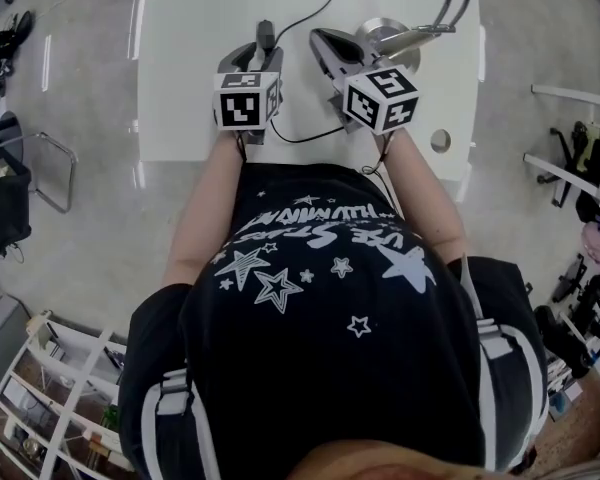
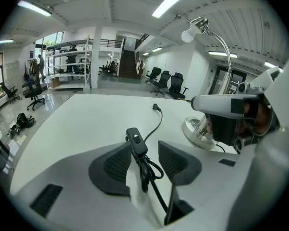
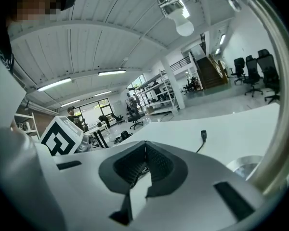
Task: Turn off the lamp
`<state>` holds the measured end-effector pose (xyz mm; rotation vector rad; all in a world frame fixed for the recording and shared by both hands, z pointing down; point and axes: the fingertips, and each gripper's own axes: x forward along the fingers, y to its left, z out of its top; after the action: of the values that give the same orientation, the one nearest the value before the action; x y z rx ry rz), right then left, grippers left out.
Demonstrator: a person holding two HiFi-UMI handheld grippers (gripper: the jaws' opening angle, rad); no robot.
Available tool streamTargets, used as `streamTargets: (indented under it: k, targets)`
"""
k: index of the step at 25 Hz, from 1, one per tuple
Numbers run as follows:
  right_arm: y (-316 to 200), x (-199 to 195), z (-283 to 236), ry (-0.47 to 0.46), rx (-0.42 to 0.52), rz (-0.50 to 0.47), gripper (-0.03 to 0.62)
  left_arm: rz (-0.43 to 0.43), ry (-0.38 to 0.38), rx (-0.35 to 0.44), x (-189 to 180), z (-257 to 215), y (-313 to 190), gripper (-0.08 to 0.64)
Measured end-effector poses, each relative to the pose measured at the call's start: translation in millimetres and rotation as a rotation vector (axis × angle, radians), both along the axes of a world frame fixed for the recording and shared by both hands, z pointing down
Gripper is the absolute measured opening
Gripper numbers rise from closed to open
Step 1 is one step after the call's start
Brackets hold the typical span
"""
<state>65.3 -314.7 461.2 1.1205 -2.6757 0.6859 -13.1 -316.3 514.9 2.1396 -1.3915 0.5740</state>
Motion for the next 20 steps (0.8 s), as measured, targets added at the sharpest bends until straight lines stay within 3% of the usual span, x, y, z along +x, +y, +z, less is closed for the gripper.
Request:
streamTargets:
  k: [11,20]
  targets:
    - [-22.0,-14.7,14.4,0.009,-0.036,0.008,0.006,0.017,-0.014,-0.099,1.8,27.1,-10.2,0.169]
    - [-27.4,-32.2,25.4,0.054,-0.040,-0.052,0.005,-0.007,-0.004,-0.125,-5.9,34.4,-16.9,0.167]
